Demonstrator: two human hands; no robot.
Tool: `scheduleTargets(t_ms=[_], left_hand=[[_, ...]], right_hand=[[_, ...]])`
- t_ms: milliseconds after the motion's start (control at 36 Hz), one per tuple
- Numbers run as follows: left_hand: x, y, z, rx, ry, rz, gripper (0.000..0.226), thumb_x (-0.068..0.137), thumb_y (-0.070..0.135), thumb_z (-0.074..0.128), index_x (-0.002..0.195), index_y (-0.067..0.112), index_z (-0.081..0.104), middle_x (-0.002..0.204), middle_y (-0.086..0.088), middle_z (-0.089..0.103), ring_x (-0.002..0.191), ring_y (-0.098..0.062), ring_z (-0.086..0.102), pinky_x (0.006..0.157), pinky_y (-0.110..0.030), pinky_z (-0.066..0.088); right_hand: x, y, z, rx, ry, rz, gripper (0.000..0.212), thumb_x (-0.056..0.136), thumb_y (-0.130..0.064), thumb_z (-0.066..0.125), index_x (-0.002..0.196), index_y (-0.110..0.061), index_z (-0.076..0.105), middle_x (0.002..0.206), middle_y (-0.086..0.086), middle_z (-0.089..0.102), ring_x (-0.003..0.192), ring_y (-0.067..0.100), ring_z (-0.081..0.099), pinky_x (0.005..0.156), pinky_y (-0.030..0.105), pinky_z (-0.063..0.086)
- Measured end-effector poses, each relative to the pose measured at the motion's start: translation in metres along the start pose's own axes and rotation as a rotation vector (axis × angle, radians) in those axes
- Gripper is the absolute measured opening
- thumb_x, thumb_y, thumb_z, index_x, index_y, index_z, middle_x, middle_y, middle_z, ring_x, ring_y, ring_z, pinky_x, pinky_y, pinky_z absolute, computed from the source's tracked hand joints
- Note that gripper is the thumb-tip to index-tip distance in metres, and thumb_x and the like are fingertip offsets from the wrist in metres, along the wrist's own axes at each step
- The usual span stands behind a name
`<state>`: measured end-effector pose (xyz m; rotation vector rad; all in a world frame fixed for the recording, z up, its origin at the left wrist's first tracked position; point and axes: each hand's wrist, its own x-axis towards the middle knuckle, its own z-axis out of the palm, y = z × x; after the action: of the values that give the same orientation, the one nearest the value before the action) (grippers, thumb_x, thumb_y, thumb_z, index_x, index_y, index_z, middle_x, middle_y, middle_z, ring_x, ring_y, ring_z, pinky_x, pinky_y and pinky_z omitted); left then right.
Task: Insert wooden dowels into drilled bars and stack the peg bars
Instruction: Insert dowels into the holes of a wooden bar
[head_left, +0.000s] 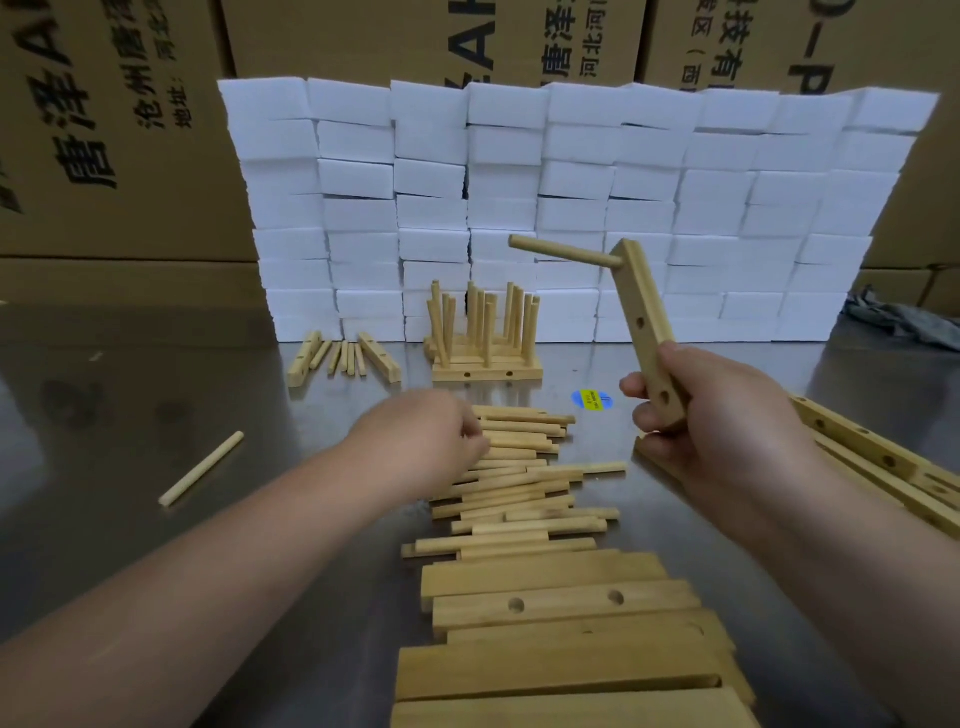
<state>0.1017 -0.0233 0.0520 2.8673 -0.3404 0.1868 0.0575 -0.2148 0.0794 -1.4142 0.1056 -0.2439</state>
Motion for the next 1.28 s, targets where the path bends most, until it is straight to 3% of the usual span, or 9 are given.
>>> scheduleTargets(t_ms=[111, 417, 694, 778, 889, 972, 1028, 1139, 1278], left_hand=[[0.002, -0.005, 0.015, 0.084, -0.085, -0.003, 0.022, 0.085, 0.044, 0.057, 0.098, 0.031, 0.068, 0.086, 0.014, 0.063, 0.077, -0.004, 0.056, 0.065, -0.022, 0.046], [0.003, -0.007, 0.017, 0.072, -0.118, 0.105, 0.018, 0.088, 0.028, 0.057, 0.103, 0.030, 0.067, 0.098, 0.012, 0.063, 0.087, -0.006, 0.056, 0.075, -0.022, 0.047], [0.004, -0.009, 0.012, 0.067, -0.125, 0.108, 0.005, 0.089, 0.032, 0.054, 0.085, 0.031, 0.057, 0.082, 0.011, 0.056, 0.071, -0.002, 0.049, 0.054, -0.019, 0.035], [0.000, -0.004, 0.002, -0.023, -0.053, 0.124, 0.010, 0.092, 0.033, 0.049, 0.082, 0.032, 0.050, 0.079, 0.011, 0.056, 0.064, -0.003, 0.051, 0.050, -0.020, 0.033], [-0.008, 0.012, -0.018, -0.369, 0.145, 0.176, 0.012, 0.091, 0.034, 0.050, 0.080, 0.036, 0.049, 0.075, 0.011, 0.061, 0.058, -0.001, 0.054, 0.046, -0.016, 0.039], [-0.018, 0.023, -0.028, -0.550, 0.300, 0.251, 0.014, 0.089, 0.034, 0.049, 0.076, 0.037, 0.051, 0.076, 0.010, 0.059, 0.064, -0.001, 0.052, 0.054, -0.016, 0.042], [-0.022, 0.027, -0.029, -0.583, 0.376, 0.270, 0.014, 0.089, 0.034, 0.048, 0.076, 0.038, 0.052, 0.075, 0.012, 0.058, 0.067, 0.000, 0.051, 0.056, -0.018, 0.041], [-0.025, 0.028, -0.030, -0.654, 0.434, 0.288, 0.017, 0.092, 0.029, 0.047, 0.083, 0.042, 0.052, 0.061, 0.030, 0.054, 0.052, 0.008, 0.047, 0.044, -0.009, 0.032], [-0.026, 0.029, -0.029, -0.637, 0.452, 0.299, 0.015, 0.091, 0.029, 0.049, 0.087, 0.042, 0.055, 0.055, 0.030, 0.051, 0.050, 0.007, 0.045, 0.045, -0.007, 0.030]], right_hand=[[0.000, 0.002, 0.002, 0.003, -0.012, -0.012, 0.022, 0.097, -0.022, 0.041, 0.087, -0.014, 0.059, 0.064, -0.002, 0.065, 0.042, 0.007, 0.051, 0.039, 0.022, 0.039], [-0.002, 0.002, 0.003, 0.004, -0.011, -0.013, 0.024, 0.098, -0.022, 0.041, 0.085, -0.012, 0.059, 0.070, 0.001, 0.065, 0.042, 0.007, 0.053, 0.039, 0.020, 0.041], [-0.002, 0.003, 0.005, 0.062, -0.013, 0.023, 0.020, 0.096, -0.013, 0.040, 0.086, -0.013, 0.057, 0.060, 0.000, 0.065, 0.040, 0.008, 0.053, 0.038, 0.020, 0.041], [-0.002, 0.003, 0.005, 0.060, -0.002, 0.017, 0.019, 0.095, -0.013, 0.039, 0.089, -0.015, 0.057, 0.055, -0.004, 0.064, 0.040, 0.007, 0.052, 0.038, 0.021, 0.041], [-0.002, 0.002, 0.003, 0.027, -0.026, -0.019, 0.028, 0.095, -0.013, 0.037, 0.089, -0.028, 0.060, 0.058, -0.003, 0.064, 0.043, 0.007, 0.050, 0.043, 0.024, 0.039], [-0.004, 0.002, 0.004, 0.010, -0.055, -0.037, 0.031, 0.095, -0.014, 0.037, 0.106, -0.035, 0.056, 0.060, -0.003, 0.061, 0.043, 0.008, 0.047, 0.045, 0.024, 0.038], [-0.007, 0.002, 0.006, -0.016, -0.083, -0.064, 0.034, 0.095, -0.014, 0.036, 0.109, -0.037, 0.057, 0.058, -0.005, 0.059, 0.043, 0.008, 0.045, 0.043, 0.023, 0.038], [-0.013, 0.002, 0.008, -0.051, -0.147, -0.099, 0.036, 0.096, -0.016, 0.035, 0.091, -0.039, 0.062, 0.060, -0.006, 0.058, 0.045, 0.007, 0.044, 0.041, 0.020, 0.038], [-0.016, 0.001, 0.010, -0.021, -0.198, -0.110, 0.036, 0.097, -0.017, 0.035, 0.093, -0.037, 0.064, 0.059, -0.005, 0.057, 0.044, 0.008, 0.043, 0.040, 0.020, 0.036]])
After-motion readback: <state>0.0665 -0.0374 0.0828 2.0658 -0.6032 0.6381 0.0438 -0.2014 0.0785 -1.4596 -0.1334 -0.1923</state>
